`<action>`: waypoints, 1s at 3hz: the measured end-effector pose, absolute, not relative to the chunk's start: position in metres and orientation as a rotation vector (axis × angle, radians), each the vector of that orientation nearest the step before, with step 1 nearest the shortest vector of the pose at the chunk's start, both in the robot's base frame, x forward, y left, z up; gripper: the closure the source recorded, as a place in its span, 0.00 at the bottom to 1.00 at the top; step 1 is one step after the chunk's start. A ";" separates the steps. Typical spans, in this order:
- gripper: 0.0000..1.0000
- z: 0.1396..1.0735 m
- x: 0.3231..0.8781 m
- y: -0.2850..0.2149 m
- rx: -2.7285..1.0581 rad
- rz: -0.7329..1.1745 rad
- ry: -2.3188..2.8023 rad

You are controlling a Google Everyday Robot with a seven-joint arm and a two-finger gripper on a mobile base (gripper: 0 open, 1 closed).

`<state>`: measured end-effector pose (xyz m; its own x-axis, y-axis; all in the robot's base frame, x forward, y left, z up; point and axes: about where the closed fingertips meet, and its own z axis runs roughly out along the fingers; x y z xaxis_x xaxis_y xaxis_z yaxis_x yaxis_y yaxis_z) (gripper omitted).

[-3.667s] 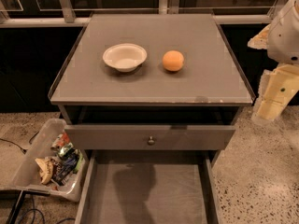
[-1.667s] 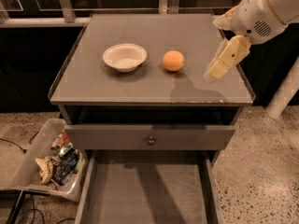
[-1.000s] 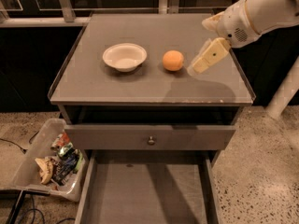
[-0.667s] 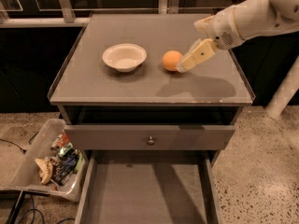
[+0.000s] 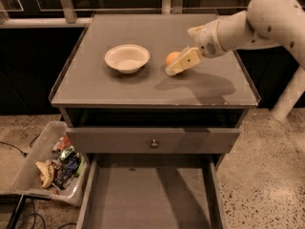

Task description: Place orange into middle drawer

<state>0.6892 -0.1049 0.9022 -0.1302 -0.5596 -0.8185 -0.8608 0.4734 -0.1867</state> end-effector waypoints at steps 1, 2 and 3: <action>0.00 0.882 0.711 -0.105 -1.174 0.354 1.832; 0.00 0.867 0.728 -0.109 -1.154 0.306 1.852; 0.17 0.867 0.729 -0.109 -1.153 0.303 1.851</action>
Offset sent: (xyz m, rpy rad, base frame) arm 0.0579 -0.0150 -0.0495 -0.0805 -0.0456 -0.1391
